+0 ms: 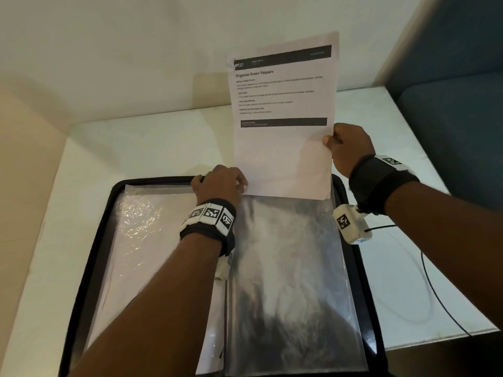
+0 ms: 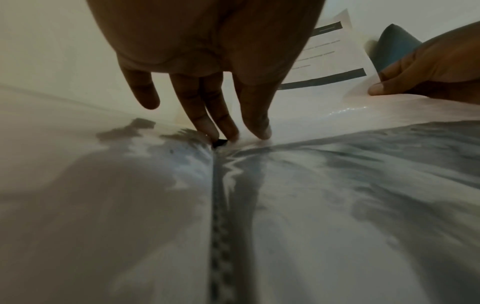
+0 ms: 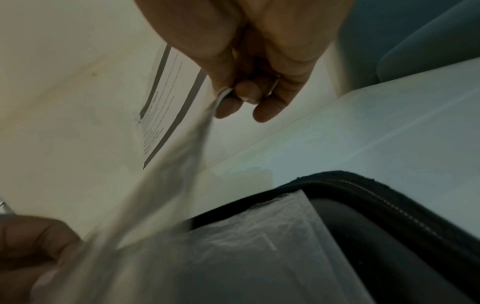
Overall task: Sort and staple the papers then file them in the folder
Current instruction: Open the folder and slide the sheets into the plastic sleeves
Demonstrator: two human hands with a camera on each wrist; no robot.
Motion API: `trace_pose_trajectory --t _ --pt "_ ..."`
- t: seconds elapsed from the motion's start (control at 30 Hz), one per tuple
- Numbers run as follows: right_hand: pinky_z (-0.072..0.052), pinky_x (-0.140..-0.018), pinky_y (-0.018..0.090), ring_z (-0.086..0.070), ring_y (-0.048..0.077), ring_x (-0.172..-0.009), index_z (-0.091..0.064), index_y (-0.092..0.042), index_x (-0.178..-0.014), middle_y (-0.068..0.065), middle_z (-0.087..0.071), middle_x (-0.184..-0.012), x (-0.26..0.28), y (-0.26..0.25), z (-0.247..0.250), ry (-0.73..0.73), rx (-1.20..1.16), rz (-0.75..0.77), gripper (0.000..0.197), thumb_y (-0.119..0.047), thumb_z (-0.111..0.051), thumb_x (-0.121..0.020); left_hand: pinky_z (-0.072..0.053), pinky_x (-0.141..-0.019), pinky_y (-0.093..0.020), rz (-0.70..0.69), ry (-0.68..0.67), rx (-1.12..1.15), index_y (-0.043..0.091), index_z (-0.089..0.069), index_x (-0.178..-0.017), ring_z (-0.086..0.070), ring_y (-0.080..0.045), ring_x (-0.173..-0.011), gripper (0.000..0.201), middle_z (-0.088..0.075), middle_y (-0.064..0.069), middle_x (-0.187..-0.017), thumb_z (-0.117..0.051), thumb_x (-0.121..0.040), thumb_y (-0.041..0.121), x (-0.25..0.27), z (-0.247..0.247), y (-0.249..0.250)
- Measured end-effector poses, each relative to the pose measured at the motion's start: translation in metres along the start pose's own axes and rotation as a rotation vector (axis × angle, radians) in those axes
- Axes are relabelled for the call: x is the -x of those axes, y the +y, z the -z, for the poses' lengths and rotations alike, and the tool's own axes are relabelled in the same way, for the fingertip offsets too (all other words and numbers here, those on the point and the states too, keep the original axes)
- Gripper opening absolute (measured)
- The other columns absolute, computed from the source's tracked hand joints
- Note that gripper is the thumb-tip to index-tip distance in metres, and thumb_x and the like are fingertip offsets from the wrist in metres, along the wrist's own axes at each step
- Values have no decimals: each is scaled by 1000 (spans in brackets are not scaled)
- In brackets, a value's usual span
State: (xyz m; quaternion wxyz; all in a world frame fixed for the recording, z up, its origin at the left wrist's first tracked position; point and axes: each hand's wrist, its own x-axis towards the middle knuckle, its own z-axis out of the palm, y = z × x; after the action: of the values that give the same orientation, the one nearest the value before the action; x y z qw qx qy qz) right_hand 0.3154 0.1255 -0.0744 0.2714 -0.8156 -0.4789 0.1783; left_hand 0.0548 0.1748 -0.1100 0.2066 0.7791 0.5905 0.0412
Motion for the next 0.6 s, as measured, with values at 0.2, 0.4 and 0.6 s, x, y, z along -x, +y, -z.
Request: trace_pose_trajectory --t 0.2,0.4,0.6 --pt "-36 -76 29 -50 26 -84 -55 -6 -91 7 -56 -92 0 -6 -2 -11 63 20 19 -19 -46 -100 -20 -111 -49 30 62 59 35 -60 -73 -55 -11 -90 26 -58 12 -98 -61 -87 13 -2 1 -9" --pt "-51 -86 44 -61 33 -92 -63 2 -101 16 -65 -101 3 -1 -1 -201 50 69 23 -18 -51 -99 -22 -110 -50 51 81 67 34 -58 -68 -58 -13 -97 28 -61 13 -95 -57 -86 12 0 3 -7" --pt "-55 -90 45 -66 33 -93 -70 2 -106 17 -70 -104 8 7 11 -411 22 32 24 -16 -66 -91 -32 -103 -46 -20 138 -55 34 -65 -79 -48 -20 -114 14 -51 5 -122 -66 -85 21 6 0 1"
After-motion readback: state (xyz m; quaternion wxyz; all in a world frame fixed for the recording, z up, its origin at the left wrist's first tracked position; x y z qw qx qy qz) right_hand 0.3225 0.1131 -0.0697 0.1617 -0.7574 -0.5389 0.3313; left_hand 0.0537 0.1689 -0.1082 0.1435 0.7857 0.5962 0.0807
